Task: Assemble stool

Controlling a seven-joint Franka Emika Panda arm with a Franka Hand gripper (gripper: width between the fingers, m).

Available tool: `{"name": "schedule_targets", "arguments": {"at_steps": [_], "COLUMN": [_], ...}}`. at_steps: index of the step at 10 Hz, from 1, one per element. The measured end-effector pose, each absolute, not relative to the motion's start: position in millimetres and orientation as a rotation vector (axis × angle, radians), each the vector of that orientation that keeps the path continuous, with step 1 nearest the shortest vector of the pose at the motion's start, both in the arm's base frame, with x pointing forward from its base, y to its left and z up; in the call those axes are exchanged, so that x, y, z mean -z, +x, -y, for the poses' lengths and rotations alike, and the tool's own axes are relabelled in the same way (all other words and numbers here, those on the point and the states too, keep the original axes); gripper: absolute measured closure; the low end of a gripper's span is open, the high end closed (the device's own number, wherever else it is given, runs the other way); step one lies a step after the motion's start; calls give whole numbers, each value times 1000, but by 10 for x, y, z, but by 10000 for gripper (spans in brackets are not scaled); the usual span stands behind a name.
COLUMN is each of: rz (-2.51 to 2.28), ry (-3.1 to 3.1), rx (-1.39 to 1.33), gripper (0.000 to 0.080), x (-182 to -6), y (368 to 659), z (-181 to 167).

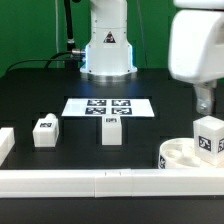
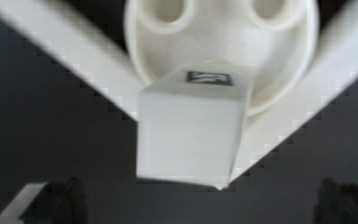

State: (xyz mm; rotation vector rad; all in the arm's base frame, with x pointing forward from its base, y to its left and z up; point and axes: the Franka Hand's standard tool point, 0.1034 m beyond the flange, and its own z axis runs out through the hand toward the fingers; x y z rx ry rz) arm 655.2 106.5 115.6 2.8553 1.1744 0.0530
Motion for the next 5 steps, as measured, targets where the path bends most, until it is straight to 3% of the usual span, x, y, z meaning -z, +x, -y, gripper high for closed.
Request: {"name": "schedule_targets", "arguments": {"at_steps": [3, 5], "rz": [-1438, -1874], "ry": [2720, 2396], "rx": [-38, 16], "gripper": [151, 151], "x": [-1145, -1089], "y": [6552, 6566], "z": [-1034, -1062]}}
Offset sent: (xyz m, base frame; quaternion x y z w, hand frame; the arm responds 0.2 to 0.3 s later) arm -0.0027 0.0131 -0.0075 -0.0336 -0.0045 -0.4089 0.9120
